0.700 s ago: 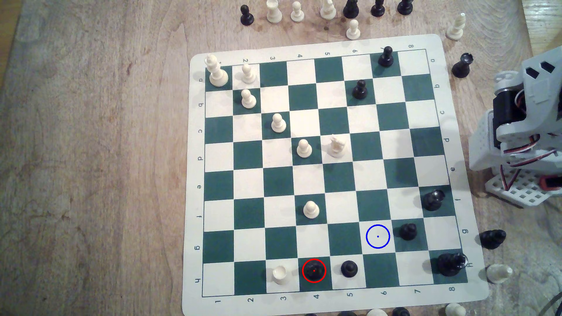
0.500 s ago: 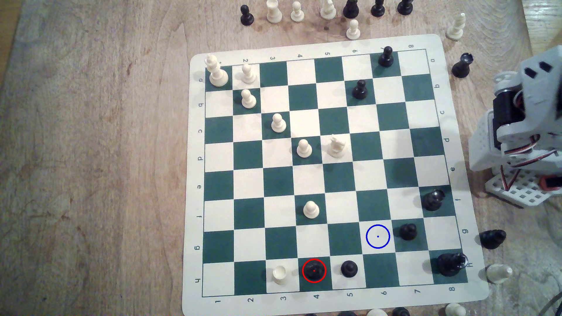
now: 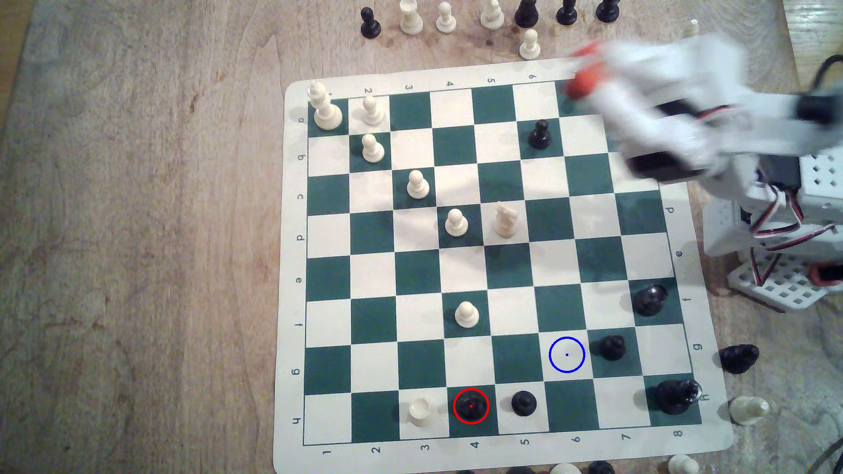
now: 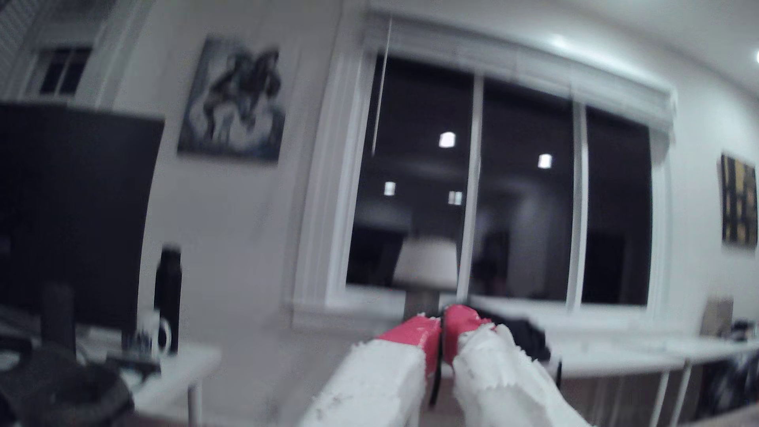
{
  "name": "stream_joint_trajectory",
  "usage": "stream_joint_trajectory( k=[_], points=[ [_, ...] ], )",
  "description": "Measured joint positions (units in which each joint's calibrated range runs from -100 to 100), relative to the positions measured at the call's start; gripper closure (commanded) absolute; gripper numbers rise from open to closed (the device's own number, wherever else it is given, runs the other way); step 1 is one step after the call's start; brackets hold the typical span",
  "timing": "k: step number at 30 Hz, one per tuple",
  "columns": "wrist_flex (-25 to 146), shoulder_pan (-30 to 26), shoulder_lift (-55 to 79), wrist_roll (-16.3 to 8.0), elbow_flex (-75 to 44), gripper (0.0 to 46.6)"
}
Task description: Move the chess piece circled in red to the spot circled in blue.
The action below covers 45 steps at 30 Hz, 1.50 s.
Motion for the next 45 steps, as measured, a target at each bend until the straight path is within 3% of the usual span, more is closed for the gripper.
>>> stream_joint_trajectory(
  k=[6,18,22,28,30,34,39,45],
  points=[
    [12.3,-0.7,0.2,0.3,-2.3,46.4],
    [47.7,-5.7,15.5,0.2,-26.9,46.4],
    [52.7,-9.1,22.7,0.0,-31.5,42.3],
    [53.9,-13.5,27.7,-0.9,-33.6,41.1],
    [55.5,-15.9,30.2,-1.6,-35.7,36.8],
    [59.4,-19.1,35.5,-4.0,-40.8,33.5],
    [62.3,-23.2,46.1,-6.1,-48.0,33.5],
    [62.3,-25.3,55.0,-5.8,-52.7,33.1]
  ],
)
